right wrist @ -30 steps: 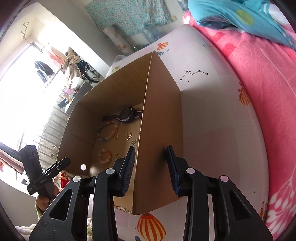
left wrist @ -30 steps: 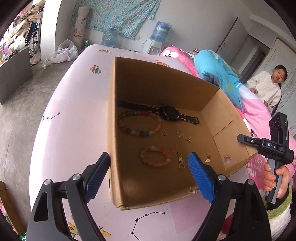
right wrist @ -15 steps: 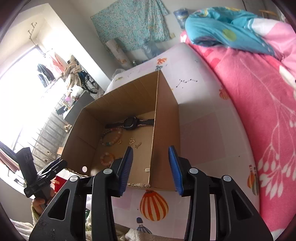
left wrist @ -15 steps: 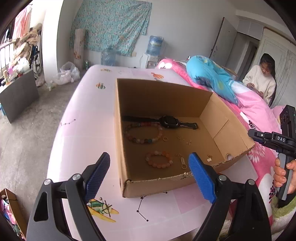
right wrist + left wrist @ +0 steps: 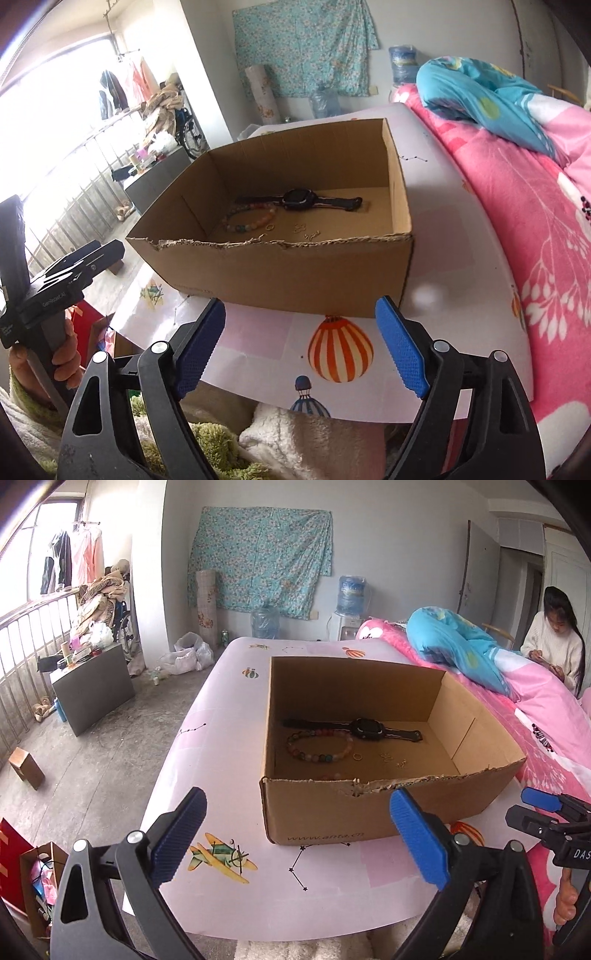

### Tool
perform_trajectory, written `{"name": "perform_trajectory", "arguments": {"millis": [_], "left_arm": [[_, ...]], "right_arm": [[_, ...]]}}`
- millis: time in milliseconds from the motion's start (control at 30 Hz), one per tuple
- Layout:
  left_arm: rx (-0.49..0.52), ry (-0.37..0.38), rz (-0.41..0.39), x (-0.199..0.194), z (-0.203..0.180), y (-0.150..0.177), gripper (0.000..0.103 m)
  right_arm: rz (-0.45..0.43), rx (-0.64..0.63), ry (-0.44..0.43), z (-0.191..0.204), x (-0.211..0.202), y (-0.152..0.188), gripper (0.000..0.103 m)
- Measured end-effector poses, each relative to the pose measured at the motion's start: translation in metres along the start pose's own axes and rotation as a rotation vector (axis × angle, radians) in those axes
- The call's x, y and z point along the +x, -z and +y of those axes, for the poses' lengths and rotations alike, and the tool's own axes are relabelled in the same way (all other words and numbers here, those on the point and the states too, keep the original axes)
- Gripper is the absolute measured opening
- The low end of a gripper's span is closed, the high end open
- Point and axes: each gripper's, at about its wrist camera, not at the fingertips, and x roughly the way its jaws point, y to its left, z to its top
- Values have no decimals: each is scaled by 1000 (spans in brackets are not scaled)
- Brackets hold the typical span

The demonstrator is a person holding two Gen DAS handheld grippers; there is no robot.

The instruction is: Organize jewelry

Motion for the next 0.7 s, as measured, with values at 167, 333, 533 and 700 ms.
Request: {"name": "perform_trajectory", "arguments": {"millis": [167,333,533,700], "left_arm": [[81,-93,156,26,-18,1,98],[38,-66,230,40,-25,6,97],[68,-60,270,46,-41,9,97],[32,-35,303,51,-38,8,97]], "right_arm": [[9,16,38,17,11,-2,90],[49,7,126,24,23,1,91],[72,6,168,24,29,4,91],[88,20,181,21,33,3,91]]}}
